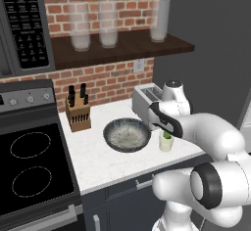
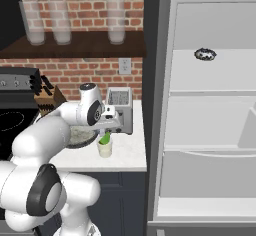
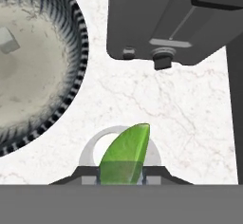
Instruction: Grab a lemon wedge from the fridge and one ice cube from the ice bowl, and put them in the glass of lemonade.
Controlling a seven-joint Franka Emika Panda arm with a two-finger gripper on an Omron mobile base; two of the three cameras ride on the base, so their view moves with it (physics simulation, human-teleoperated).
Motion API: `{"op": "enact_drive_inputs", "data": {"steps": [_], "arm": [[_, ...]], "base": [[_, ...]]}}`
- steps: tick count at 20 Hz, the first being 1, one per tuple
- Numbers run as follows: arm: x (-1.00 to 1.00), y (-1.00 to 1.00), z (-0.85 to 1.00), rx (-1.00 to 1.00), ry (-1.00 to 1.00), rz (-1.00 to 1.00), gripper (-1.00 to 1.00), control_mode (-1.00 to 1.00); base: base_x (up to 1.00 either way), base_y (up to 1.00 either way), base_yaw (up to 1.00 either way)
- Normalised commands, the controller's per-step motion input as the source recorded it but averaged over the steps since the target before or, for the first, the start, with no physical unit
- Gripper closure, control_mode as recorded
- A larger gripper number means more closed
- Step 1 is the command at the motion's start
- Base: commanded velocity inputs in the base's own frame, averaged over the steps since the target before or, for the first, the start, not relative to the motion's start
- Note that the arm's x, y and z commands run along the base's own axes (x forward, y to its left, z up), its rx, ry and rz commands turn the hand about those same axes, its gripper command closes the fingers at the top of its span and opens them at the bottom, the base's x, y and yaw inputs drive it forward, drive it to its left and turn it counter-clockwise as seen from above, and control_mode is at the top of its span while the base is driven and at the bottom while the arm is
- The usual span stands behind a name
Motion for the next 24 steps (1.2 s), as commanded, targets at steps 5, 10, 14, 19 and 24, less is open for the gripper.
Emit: {"op": "enact_drive_inputs", "data": {"steps": [5, 10, 14, 19, 24], "arm": [[0.00, 0.00, 0.00, 0.00, 0.00, 0.00, 1.00, -1.00], [0.00, 0.00, 0.00, 0.00, 0.00, 0.00, -1.00, -1.00], [0.00, 0.00, 0.00, 0.00, 0.00, 0.00, -1.00, -1.00], [0.00, 0.00, 0.00, 0.00, 0.00, 0.00, -1.00, -1.00], [0.00, 0.00, 0.00, 0.00, 0.00, 0.00, -1.00, -1.00]], "base": [[0.00, 0.00, 0.00], [0.00, 0.00, 0.00], [0.00, 0.00, 0.00], [0.00, 0.00, 0.00], [0.00, 0.00, 0.00]]}}
